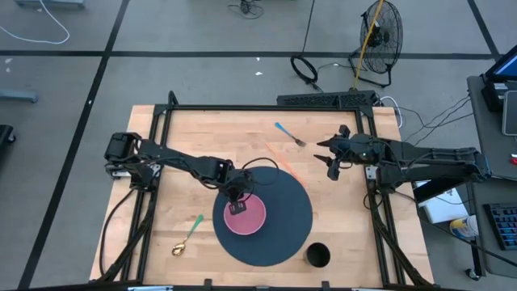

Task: Pick & Place Utensil
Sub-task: Put the pink bowl on the blue mat

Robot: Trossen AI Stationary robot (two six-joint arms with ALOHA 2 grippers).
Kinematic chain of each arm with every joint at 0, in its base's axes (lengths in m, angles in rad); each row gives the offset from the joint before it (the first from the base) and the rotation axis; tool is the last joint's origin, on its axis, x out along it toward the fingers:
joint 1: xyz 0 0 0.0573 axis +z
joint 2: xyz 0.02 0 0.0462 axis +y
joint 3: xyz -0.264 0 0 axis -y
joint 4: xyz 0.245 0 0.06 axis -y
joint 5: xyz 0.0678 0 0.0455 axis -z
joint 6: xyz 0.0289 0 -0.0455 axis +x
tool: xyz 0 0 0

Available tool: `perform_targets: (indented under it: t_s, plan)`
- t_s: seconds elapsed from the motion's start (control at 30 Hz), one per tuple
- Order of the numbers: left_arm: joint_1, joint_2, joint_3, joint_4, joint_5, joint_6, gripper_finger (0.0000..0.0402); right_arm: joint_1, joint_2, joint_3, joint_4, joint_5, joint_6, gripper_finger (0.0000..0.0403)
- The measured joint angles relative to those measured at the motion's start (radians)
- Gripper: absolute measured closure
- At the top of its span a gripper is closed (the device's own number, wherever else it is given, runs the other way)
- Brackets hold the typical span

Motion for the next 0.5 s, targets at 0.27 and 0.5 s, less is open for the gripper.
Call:
perform_targets:
  t_s: [0.27, 0.5]
  plan:
    - [0.0, 0.0, 0.0, 0.015, -0.001, 0.006, 0.0381, 0.0, -0.001, 0.0, 0.0, 0.0, 0.002, 0.0204]
    - [-0.003, -0.008, -0.001, 0.038, 0.0, 0.015, 0.0322, 0.0, -0.001, 0.0, 0.0, 0.0, 0.003, 0.0204]
